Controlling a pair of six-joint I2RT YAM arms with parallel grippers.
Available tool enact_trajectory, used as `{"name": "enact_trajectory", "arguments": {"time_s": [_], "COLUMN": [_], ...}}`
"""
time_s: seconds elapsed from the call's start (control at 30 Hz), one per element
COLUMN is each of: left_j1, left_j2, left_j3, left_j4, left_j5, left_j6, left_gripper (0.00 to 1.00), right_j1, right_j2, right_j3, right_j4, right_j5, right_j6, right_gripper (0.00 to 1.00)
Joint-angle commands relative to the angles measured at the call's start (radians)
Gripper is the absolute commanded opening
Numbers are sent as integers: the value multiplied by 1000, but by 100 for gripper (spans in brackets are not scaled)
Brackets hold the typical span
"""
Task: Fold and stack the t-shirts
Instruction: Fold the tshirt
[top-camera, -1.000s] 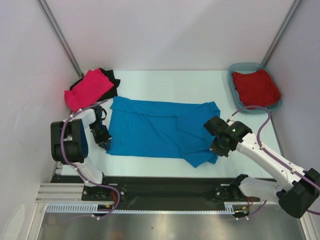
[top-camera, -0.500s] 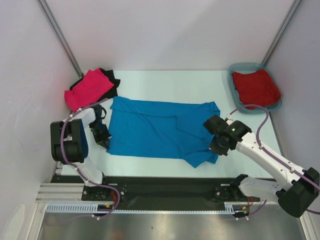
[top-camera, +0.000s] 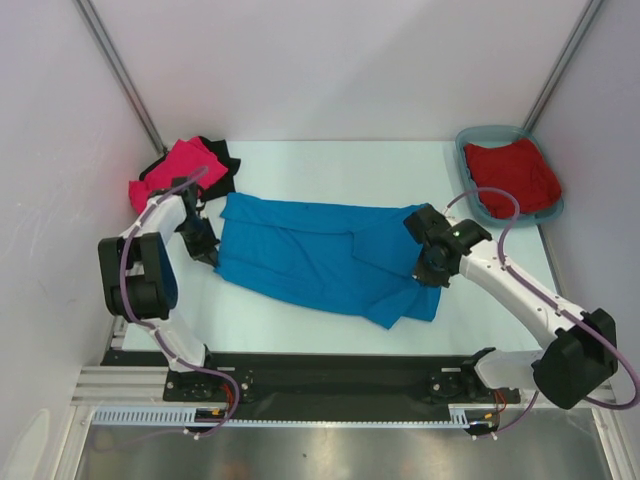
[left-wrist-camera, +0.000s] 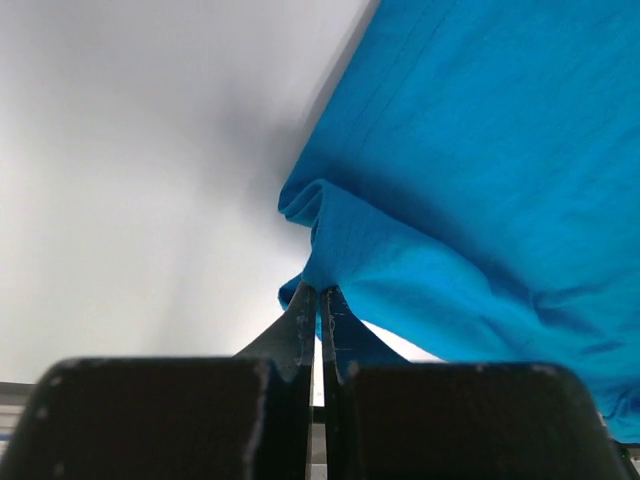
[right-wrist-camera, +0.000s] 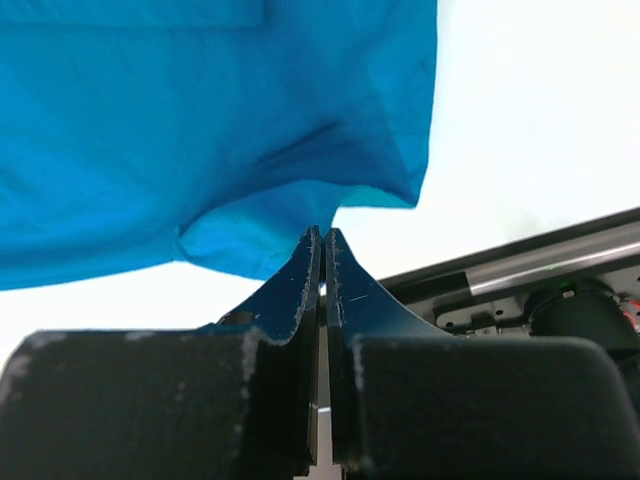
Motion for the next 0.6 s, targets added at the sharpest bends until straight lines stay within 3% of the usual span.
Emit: {"name": "enact_trajectory", "arguments": {"time_s": [0.0, 0.57], "left_j1": [10, 9], "left_j2": [26, 206], "left_j3": [45, 291], "left_j4": [-25, -89], "left_j5": [18, 32], "left_j6": [-8, 1], "left_gripper": [0, 0], "right_j1": [-35, -159], "right_j2": [25, 177], "right_j3": [46, 124], "right_j4": [46, 157], "right_j5": [-11, -45], "right_j6": [-75, -201], "right_gripper": [0, 0]}}
